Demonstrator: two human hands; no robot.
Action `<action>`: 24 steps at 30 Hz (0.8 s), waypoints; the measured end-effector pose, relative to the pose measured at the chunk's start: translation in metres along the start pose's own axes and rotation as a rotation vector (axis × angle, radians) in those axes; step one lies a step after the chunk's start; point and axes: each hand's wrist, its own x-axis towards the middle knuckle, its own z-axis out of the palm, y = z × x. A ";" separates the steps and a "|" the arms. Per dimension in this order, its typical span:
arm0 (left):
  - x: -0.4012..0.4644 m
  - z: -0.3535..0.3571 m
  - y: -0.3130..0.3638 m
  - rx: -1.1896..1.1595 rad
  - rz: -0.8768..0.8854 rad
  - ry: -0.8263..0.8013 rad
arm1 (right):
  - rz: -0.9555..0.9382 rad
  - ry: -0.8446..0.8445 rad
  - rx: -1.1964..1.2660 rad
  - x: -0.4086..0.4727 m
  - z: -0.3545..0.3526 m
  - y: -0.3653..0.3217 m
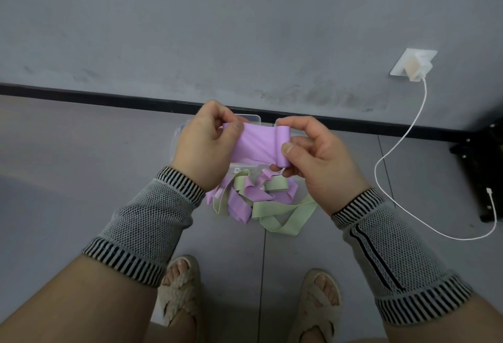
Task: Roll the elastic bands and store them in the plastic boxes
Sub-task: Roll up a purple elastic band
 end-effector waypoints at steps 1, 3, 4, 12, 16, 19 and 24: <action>0.000 0.000 -0.001 0.013 -0.009 -0.023 | -0.010 0.007 0.000 0.000 0.000 0.000; 0.000 0.001 -0.001 0.055 -0.010 -0.080 | -0.015 0.014 -0.013 -0.001 -0.002 0.001; 0.000 0.002 -0.002 0.073 -0.001 -0.095 | -0.012 0.015 -0.015 -0.001 -0.002 0.002; 0.000 0.004 0.003 0.082 0.027 -0.026 | 0.017 0.040 0.002 0.000 -0.003 0.004; -0.002 0.004 0.006 0.057 0.048 -0.010 | 0.019 0.068 0.034 0.001 -0.003 0.005; -0.002 0.005 0.007 0.030 0.054 -0.009 | 0.047 0.096 0.076 0.002 -0.004 0.007; -0.004 0.006 0.010 -0.064 0.065 -0.019 | 0.135 0.122 0.145 0.006 -0.001 0.011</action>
